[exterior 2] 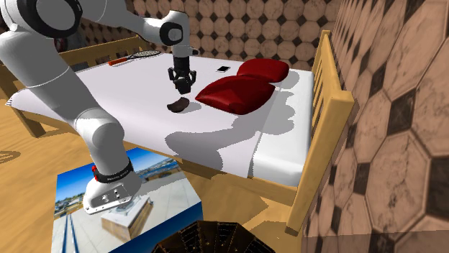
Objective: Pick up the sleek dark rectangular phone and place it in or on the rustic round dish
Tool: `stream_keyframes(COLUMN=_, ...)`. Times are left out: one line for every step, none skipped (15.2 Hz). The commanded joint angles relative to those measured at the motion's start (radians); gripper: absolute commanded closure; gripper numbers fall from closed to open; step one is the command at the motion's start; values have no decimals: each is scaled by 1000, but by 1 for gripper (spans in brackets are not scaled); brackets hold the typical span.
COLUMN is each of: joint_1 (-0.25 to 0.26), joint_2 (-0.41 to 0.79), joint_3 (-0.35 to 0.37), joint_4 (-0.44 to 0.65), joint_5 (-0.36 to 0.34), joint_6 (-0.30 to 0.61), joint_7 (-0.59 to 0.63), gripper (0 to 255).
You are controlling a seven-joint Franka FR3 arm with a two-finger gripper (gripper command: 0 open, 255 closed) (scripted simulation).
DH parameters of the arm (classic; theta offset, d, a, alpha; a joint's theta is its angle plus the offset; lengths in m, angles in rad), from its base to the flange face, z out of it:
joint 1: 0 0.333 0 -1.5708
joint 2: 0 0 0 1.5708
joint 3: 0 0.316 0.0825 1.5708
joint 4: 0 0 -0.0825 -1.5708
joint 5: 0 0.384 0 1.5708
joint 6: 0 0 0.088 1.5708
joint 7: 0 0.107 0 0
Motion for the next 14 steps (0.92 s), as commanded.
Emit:
stream_keyframes(joint_1=23, joint_2=-4, joint_3=33, joint_4=-3, joint_5=13, joint_6=2, joint_7=50, gripper=255)
stream_keyframes(joint_1=40, joint_2=-1, joint_3=58, joint_4=2, joint_5=22, joint_6=3, joint_7=87, gripper=255)
stream_keyframes(joint_1=40, joint_2=3, joint_3=59, joint_4=-8, joint_5=22, joint_6=17, joint_7=87, gripper=255)
stream_keyframes(joint_1=40, joint_2=7, joint_3=59, joint_4=-18, joint_5=22, joint_6=31, joint_7=87, gripper=255)
stream_keyframes(joint_1=40, joint_2=12, joint_3=60, joint_4=-27, joint_5=22, joint_6=45, joint_7=86, gripper=255)
stream_keyframes(joint_1=40, joint_2=16, joint_3=61, joint_4=-37, joint_5=22, joint_6=59, joint_7=86, gripper=255)
stream_keyframes(joint_1=40, joint_2=21, joint_3=62, joint_4=-46, joint_5=22, joint_6=73, joint_7=86, gripper=255)
stream_keyframes(joint_1=40, joint_2=26, joint_3=63, joint_4=-55, joint_5=22, joint_6=87, joint_7=86, gripper=255)
stream_keyframes(joint_1=40, joint_2=32, joint_3=64, joint_4=-64, joint_5=22, joint_6=102, joint_7=86, gripper=255)
stream_keyframes(joint_1=40, joint_2=38, joint_3=65, joint_4=-72, joint_5=22, joint_6=116, joint_7=85, gripper=255)
stream_keyframes(joint_1=41, joint_2=43, joint_3=65, joint_4=-80, joint_5=22, joint_6=130, joint_7=85, gripper=255)
stream_keyframes(joint_1=41, joint_2=50, joint_3=66, joint_4=-89, joint_5=22, joint_6=144, joint_7=85, gripper=255)
stream_keyframes(joint_1=41, joint_2=56, joint_3=67, joint_4=-97, joint_5=22, joint_6=159, joint_7=85, gripper=255)
stream_keyframes(joint_1=41, joint_2=63, joint_3=68, joint_4=-104, joint_5=21, joint_6=173, joint_7=85, gripper=255)
